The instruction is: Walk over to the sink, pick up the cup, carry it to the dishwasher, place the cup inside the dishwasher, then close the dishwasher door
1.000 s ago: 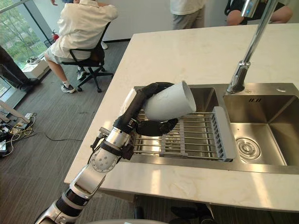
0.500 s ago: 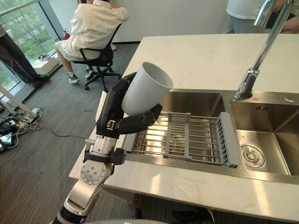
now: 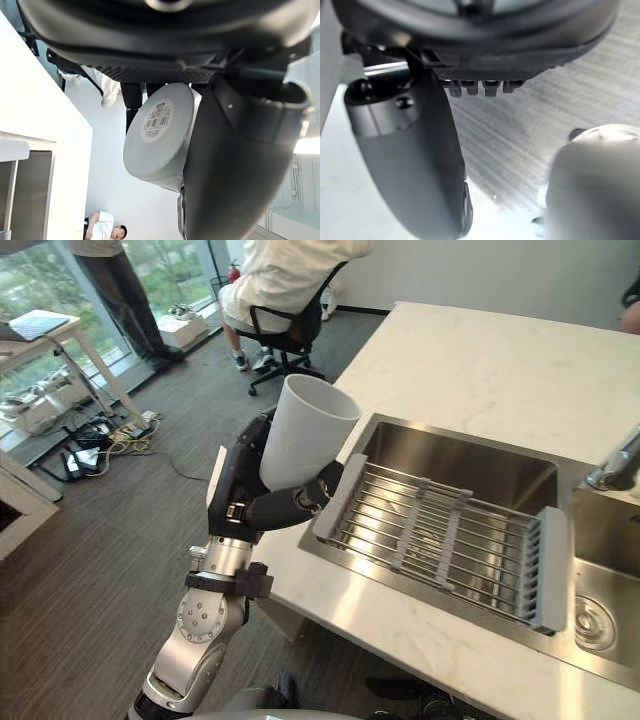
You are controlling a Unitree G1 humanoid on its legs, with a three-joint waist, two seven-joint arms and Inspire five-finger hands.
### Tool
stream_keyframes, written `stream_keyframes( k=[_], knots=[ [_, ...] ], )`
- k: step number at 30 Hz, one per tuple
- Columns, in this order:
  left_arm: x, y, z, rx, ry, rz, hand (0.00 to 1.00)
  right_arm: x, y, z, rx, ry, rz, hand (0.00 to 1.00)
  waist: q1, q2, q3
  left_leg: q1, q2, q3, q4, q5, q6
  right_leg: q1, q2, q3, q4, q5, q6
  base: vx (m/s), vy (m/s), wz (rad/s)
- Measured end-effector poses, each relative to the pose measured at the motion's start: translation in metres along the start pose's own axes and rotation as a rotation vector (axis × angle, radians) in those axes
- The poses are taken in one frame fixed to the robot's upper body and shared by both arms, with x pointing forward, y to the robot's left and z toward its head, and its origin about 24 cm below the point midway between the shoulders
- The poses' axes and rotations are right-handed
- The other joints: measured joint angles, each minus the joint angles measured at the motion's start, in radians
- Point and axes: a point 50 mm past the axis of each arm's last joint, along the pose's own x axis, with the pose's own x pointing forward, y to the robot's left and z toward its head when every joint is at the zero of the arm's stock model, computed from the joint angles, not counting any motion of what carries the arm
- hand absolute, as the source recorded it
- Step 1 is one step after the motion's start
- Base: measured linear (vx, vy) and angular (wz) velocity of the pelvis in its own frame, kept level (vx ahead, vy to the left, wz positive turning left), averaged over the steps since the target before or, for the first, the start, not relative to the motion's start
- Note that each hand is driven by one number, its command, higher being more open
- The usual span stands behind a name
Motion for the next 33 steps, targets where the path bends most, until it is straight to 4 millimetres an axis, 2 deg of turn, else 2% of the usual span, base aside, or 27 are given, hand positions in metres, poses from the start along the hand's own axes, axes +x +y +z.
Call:
stream_keyframes(
  k=[1,2,4,7,12,14,15,16,18,21,23,24,25,26,27,28,29,30,31,32,33],
  knots=[
    [0.0,0.0,0.0,0.0,-0.002,-0.004,0.0,0.001,0.006,0.003,0.014,-0.007,0.012,1.0,-0.003,-0.014,0.0,0.015,-0.017,0.0,-0.041,0.024,0.003,0.0,-0.011,-0.002,-0.006,0.004,0.005,-0.04,0.097,0.26],
    [0.0,0.0,0.0,-0.002,0.0,-0.006,0.0,0.002,0.019,0.009,0.045,-0.03,0.042,1.0,-0.008,-0.033,-0.009,0.066,-0.052,-0.006,-0.178,0.095,0.011,0.0,-0.026,-0.01,-0.023,0.014,0.01,-0.04,0.063,0.2],
    [0.0,-0.001,0.0,-0.004,-0.002,-0.01,0.0,0.001,0.034,0.013,0.062,-0.041,0.079,1.0,-0.009,-0.03,-0.011,0.113,-0.072,-0.012,-0.3,0.152,0.015,-0.002,-0.031,-0.016,-0.029,0.014,0.01,-0.05,0.066,0.17],
    [0.0,-0.001,-0.001,-0.014,0.005,-0.018,0.0,0.004,0.042,0.02,0.041,-0.054,0.122,1.0,-0.009,-0.029,-0.013,0.12,-0.081,-0.009,-0.321,0.166,0.023,-0.001,-0.034,-0.009,-0.042,0.033,0.023,0.0,0.053,-0.01],
    [-0.002,-0.002,-0.002,-0.024,0.014,-0.021,0.0,0.005,0.044,0.019,0.036,-0.044,0.129,1.0,-0.01,-0.026,-0.015,0.134,-0.085,-0.011,-0.323,0.167,0.023,0.012,-0.035,0.003,-0.032,0.04,0.025,0.01,0.016,0.0],
    [-0.003,-0.006,-0.004,-0.036,0.026,-0.034,0.0,0.005,0.037,0.016,0.018,-0.029,0.116,1.0,-0.016,-0.019,-0.018,0.137,-0.083,-0.041,-0.318,0.166,0.022,-0.016,-0.034,0.116,0.056,0.017,-0.013,-0.01,0.058,0.43],
    [-0.004,-0.01,-0.006,-0.043,0.036,-0.054,0.0,0.004,0.034,0.013,0.03,-0.02,0.104,1.0,-0.019,-0.021,-0.018,0.142,-0.088,-0.078,-0.318,0.172,0.024,-0.037,-0.03,0.23,0.127,-0.007,-0.054,0.0,0.065,0.86],
    [-0.005,-0.012,-0.008,-0.046,0.045,-0.064,0.0,0.005,0.031,0.012,0.032,-0.018,0.092,1.0,-0.022,-0.022,-0.017,0.141,-0.093,-0.115,-0.318,0.174,0.021,-0.066,-0.024,0.323,0.205,-0.022,-0.073,0.01,0.045,0.99],
    [-0.005,-0.011,-0.015,-0.036,0.072,-0.058,0.0,0.005,0.028,0.013,0.036,-0.02,0.083,1.0,-0.031,-0.021,-0.017,0.133,-0.109,-0.192,-0.318,0.182,0.02,-0.078,-0.024,0.394,0.293,-0.043,-0.076,0.0,-0.023,1.22],
    [-0.006,-0.001,-0.024,-0.007,0.108,-0.019,0.0,0.005,0.031,0.012,0.026,-0.019,0.099,1.0,-0.028,-0.026,-0.017,0.094,-0.147,-0.283,-0.289,0.184,0.018,-0.072,-0.019,0.497,0.33,-0.095,-0.046,-0.01,-0.088,1.16],
    [-0.005,0.007,-0.024,0.012,0.107,0.018,0.0,0.004,0.034,0.012,0.013,-0.016,0.113,1.0,0.001,-0.032,-0.016,0.05,-0.16,-0.305,-0.269,0.202,0.004,-0.049,-0.016,0.546,0.267,-0.137,-0.021,-0.06,-0.169,0.8],
    [-0.002,0.015,-0.022,0.038,0.094,0.038,0.0,0.006,0.034,0.015,0.006,-0.024,0.121,1.0,0.034,-0.047,-0.007,-0.003,-0.166,-0.341,-0.246,0.233,-0.014,-0.028,-0.01,0.539,0.194,-0.168,-0.021,-0.1,-0.227,0.77],
    [0.001,0.018,-0.021,0.051,0.085,0.042,0.0,0.007,0.033,0.019,0.001,-0.028,0.125,1.0,0.039,-0.046,-0.006,-0.033,-0.169,-0.364,-0.226,0.247,-0.012,-0.021,-0.003,0.526,0.166,-0.176,-0.014,-0.17,-0.311,1.39],
    [0.004,0.022,-0.018,0.061,0.071,0.06,0.0,0.007,0.039,0.034,-0.009,-0.091,0.146,1.0,0.028,-0.029,0.017,-0.1,-0.156,-0.432,-0.179,0.266,-0.038,-0.015,0.041,0.458,0.13,-0.175,0.015,-0.15,-0.227,1.22],
    [0.004,0.024,-0.018,0.061,0.07,0.071,0.0,0.005,0.046,0.043,-0.007,-0.128,0.173,1.0,0.026,-0.025,0.032,-0.105,-0.139,-0.445,-0.181,0.281,-0.051,-0.014,0.063,0.443,0.133,-0.173,0.01,-0.26,-0.275,1.31],
    [0.001,0.026,-0.019,0.042,0.084,0.089,0.0,0.0,0.059,0.065,-0.008,-0.229,0.219,1.0,0.027,-0.014,0.054,-0.107,-0.104,-0.438,-0.209,0.343,-0.094,-0.021,0.106,0.414,0.137,-0.157,-0.024,-0.34,-0.247,0.92],
    [0.0,0.023,-0.021,0.023,0.095,0.085,0.0,-0.004,0.067,0.081,0.025,-0.311,0.225,1.0,0.027,-0.004,0.061,-0.108,-0.084,-0.426,-0.289,0.428,-0.183,-0.025,0.123,0.377,0.114,-0.142,-0.044,-0.44,-0.226,0.88],
    [0.0,0.022,-0.021,0.01,0.096,0.083,0.0,-0.005,0.067,0.089,0.031,-0.349,0.225,1.0,0.027,-0.002,0.066,-0.118,-0.068,-0.352,-0.263,0.395,-0.169,-0.028,0.124,0.348,0.105,-0.135,-0.045,-0.35,-0.135,1.1],
    [-0.001,0.013,-0.023,-0.013,0.106,0.049,0.0,-0.006,0.064,0.1,0.024,-0.389,0.215,1.0,0.01,-0.005,0.068,-0.144,-0.069,-0.183,-0.094,0.241,-0.044,-0.03,0.103,0.293,0.107,-0.122,-0.043,-0.28,-0.064,0.92],
    [-0.001,0.008,-0.023,-0.022,0.107,0.025,0.0,-0.007,0.062,0.105,0.029,-0.411,0.204,1.0,0.008,-0.009,0.07,-0.142,-0.071,-0.122,-0.015,0.18,-0.005,-0.033,0.086,0.275,0.112,-0.115,-0.042,-0.21,-0.033,1.04],
    [0.0,-0.001,-0.022,-0.042,0.102,-0.017,0.0,-0.007,0.053,0.113,0.031,-0.443,0.167,1.0,0.003,-0.011,0.069,-0.123,-0.056,-0.028,0.116,0.062,0.012,-0.043,0.06,0.253,0.125,-0.102,-0.036,-0.21,0.0,0.8]
  ],
)
